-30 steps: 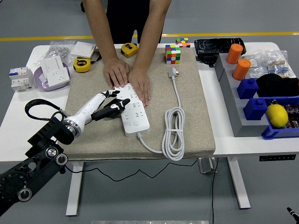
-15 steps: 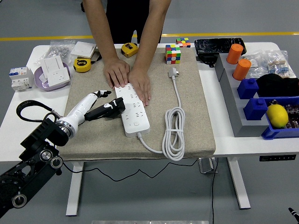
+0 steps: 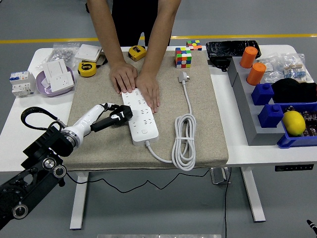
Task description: Pick up the plug,place it near the board,insert it into the board,press the button
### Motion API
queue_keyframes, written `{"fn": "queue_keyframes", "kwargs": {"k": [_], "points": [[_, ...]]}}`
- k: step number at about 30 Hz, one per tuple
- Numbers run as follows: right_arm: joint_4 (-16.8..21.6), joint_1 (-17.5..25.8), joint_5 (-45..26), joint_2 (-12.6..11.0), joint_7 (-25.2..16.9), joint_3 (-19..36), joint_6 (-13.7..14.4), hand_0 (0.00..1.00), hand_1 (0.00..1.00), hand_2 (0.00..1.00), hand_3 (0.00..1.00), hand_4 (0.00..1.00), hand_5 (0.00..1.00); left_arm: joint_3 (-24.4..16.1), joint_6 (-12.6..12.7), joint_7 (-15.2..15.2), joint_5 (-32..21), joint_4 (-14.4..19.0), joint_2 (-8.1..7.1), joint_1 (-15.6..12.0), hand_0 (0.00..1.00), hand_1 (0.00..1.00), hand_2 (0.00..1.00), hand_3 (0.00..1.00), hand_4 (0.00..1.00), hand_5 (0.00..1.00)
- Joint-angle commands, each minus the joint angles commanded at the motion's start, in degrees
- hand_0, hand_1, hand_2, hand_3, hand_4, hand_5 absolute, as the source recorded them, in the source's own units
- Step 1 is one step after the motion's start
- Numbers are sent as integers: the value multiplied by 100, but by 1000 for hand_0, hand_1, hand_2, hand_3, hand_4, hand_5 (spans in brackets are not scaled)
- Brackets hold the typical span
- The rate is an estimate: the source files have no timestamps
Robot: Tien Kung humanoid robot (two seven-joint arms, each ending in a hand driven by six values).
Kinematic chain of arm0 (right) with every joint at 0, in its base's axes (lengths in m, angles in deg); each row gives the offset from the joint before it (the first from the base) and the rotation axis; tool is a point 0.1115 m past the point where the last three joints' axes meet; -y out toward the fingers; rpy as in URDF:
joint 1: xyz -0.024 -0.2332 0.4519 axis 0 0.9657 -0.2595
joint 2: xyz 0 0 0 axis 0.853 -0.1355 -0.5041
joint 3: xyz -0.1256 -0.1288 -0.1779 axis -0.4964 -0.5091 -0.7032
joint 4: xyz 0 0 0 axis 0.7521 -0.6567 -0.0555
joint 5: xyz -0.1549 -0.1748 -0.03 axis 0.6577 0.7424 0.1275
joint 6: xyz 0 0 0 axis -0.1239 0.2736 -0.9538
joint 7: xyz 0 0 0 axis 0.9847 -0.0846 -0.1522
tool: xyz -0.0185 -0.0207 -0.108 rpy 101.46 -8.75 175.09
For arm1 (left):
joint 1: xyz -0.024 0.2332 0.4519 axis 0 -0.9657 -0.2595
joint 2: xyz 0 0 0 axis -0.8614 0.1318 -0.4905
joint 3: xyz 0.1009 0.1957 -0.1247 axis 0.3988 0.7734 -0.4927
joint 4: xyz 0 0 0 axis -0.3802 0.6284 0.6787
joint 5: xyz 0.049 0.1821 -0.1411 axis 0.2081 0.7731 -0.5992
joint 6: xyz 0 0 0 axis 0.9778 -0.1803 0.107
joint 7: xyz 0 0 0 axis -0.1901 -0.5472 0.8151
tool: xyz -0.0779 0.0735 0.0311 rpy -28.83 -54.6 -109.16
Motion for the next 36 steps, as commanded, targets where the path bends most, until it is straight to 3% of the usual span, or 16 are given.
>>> {"fn": "queue_keyframes", "kwargs": {"k": [28,36], "points": [[0,-45,-18,-85,6,-11,5,998,835,755,788,998,840,542,-255,178,90,-56,-135,571,998,930,878,857,998,998],[0,-52,-25,-104,11,-37,0,998,835,754,788,998,840,855,-460,335,10,-190,-237,891,998,916,857,852,998,998]]}}
